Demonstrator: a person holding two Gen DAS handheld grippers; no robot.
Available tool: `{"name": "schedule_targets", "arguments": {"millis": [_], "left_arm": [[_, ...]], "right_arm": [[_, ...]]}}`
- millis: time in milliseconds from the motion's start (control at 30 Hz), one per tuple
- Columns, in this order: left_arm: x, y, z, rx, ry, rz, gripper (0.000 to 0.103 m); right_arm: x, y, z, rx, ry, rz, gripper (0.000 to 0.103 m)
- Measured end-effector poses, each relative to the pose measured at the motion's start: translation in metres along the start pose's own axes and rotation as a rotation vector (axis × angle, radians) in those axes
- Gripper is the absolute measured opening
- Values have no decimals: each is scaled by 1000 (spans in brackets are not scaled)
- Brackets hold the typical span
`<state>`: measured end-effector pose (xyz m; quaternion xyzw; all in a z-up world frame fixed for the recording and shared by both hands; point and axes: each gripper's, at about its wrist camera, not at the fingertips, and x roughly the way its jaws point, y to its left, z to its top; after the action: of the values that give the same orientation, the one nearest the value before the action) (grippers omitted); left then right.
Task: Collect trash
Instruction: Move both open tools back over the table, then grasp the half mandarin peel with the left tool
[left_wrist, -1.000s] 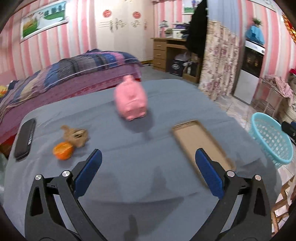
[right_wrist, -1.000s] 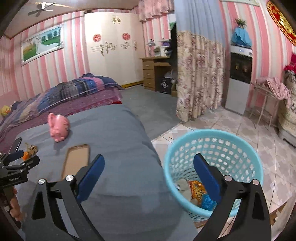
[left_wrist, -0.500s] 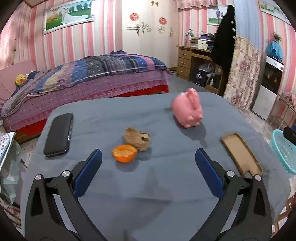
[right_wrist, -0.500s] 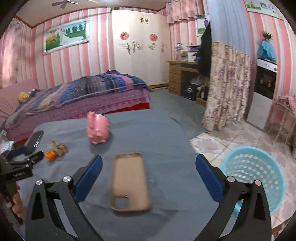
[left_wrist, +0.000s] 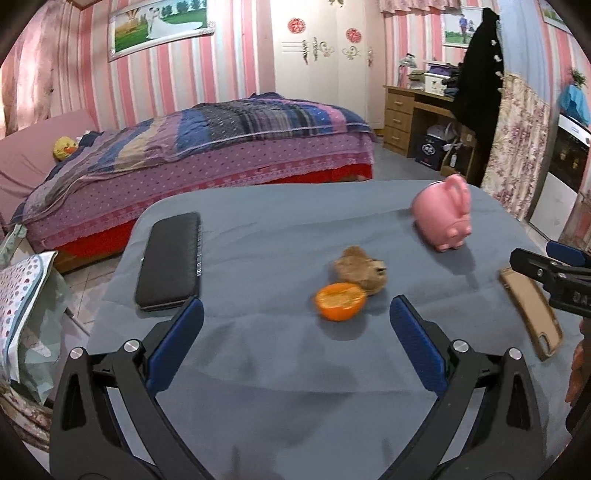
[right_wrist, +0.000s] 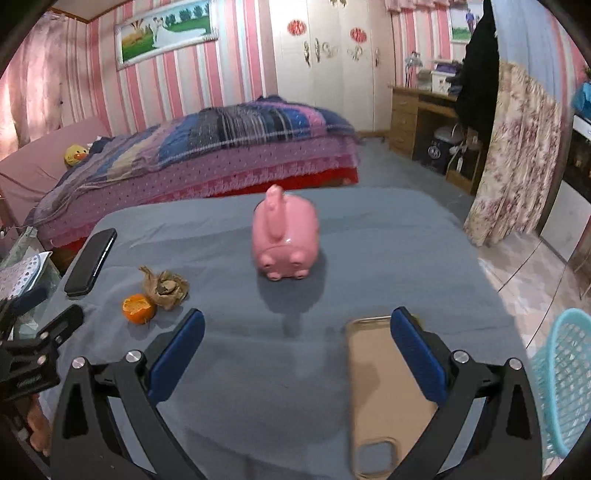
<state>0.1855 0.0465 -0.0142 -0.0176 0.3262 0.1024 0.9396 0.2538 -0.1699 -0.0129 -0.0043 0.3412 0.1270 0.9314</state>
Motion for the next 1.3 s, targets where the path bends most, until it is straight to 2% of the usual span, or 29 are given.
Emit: {"name": "schedule_targets", "arguments": {"millis": [100,200,367,500,567,633,700,800,900,1033,1133,1300], "left_arm": [[7,12,-4,-17,21,-1,97],[21,12,-8,-8,55,6,97],[44,0,-13,-51,101,-55,97],[62,-14,-11,-52,139,-91,97],[70,-21,-9,-41,160,-94,91],[78,-29,-6,-24,184,-112,77],[84,-33,-4,-12,187,-120,67],[91,-37,-1,10,195,-126,44],[87,-33,0,7,187,-147,33],[73,-14,-2,12,166,-111,32],[61,11,-9,17,135,-44,32],[59,56,-11,-33,129,28,32]], "right_arm": [[12,10,-6,-32,5,-12,98],[21,12,-9,-66,38,-62,98],[21,11,-14,-111,23,-116,98],[24,0,-16,-80,24,-129,98],[26,-4,-16,-76,34,-135,98],[28,-6,-15,-76,37,-143,98],[29,-5,-14,-74,37,-139,98],[32,-1,-14,-90,37,-136,98],[34,7,-16,-120,32,-136,98],[36,21,-17,-132,28,-102,98],[39,34,-18,-147,33,-70,98],[47,68,-15,-180,42,2,98]]}}
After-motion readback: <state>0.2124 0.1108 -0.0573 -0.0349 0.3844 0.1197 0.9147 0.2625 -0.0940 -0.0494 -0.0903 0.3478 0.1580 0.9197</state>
